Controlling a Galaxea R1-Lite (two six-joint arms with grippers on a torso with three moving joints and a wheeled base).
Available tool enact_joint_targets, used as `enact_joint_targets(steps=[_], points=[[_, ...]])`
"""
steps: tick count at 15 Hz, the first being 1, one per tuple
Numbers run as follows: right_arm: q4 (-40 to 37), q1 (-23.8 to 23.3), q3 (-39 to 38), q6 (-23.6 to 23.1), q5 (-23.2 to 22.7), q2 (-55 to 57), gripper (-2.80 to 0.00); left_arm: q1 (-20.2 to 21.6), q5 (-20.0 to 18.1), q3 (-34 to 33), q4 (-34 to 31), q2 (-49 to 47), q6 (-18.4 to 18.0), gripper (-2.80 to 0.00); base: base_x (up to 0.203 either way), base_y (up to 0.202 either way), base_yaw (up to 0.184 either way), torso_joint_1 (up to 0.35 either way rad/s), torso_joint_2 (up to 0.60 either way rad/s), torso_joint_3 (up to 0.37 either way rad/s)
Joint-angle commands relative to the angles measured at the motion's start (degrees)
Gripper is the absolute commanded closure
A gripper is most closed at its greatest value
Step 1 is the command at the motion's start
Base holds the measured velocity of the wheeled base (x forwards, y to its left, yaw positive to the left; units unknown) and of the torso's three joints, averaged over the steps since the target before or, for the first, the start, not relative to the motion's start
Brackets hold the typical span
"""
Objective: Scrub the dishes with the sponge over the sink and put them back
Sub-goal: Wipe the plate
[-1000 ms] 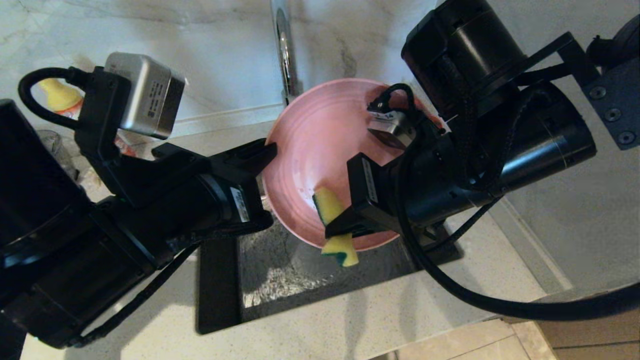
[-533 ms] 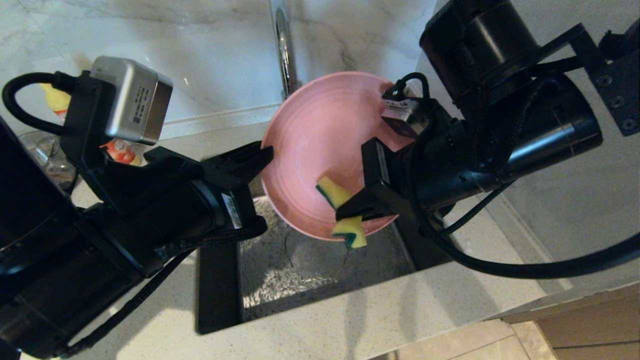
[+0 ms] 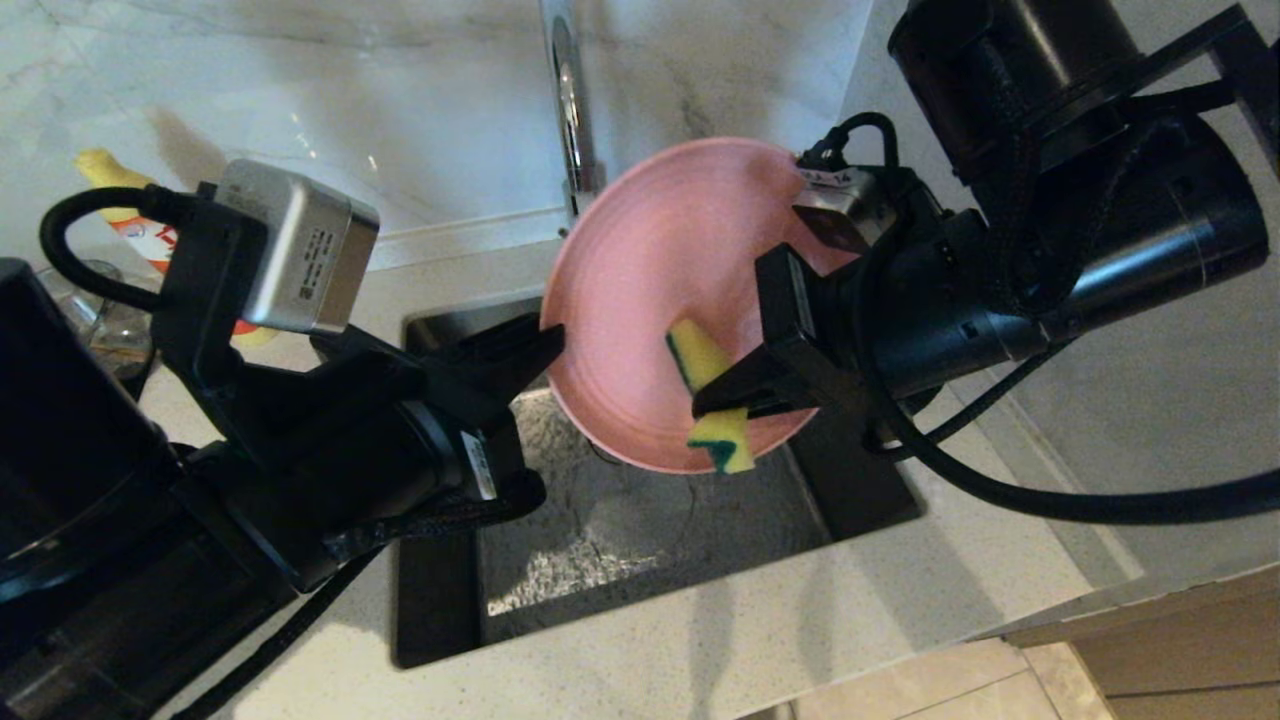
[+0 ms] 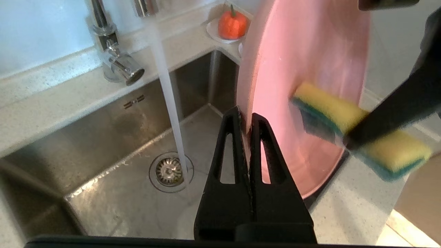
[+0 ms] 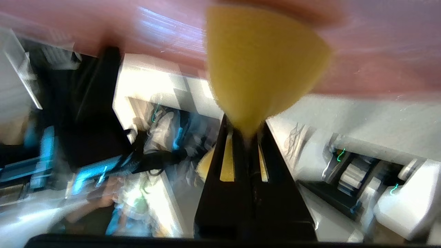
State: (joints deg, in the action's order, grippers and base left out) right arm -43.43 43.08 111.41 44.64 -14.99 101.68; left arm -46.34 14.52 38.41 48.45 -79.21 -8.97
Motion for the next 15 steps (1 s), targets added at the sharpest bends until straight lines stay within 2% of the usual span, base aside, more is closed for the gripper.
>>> enact_joint_targets(steps=[1,3,9,11,15], points=[[0.7,-0.2,0.0,0.1,1.8,-0.2,0.00,-0.2,-0.9,-0.5,0.3,0.0,0.0,0.00,0.000,0.000,0.000,0.000,0.00,0.000],[1.2,-0.3,0.0,0.1,2.1,-0.8,0.00,-0.2,-2.8,-1.4,0.6,0.0,-0.1,0.00,0.000,0.000,0.000,0.000,0.00,0.000],[1.2,0.1,0.0,0.1,1.3,-1.1,0.00,-0.1,-2.7,-0.7,0.7,-0.1,-0.1,0.00,0.000,0.000,0.000,0.000,0.00,0.000],[1.4,1.3,0.0,0.2,-0.1,-0.9,0.00,-0.1,-2.7,-0.4,0.9,-0.3,-1.4,0.00,0.000,0.000,0.000,0.000,0.00,0.000],[3.1,3.7,0.0,0.1,-1.3,0.9,0.00,-0.1,-3.1,-1.0,6.0,-1.1,-4.4,0.00,0.000,0.000,0.000,0.000,0.00,0.000]])
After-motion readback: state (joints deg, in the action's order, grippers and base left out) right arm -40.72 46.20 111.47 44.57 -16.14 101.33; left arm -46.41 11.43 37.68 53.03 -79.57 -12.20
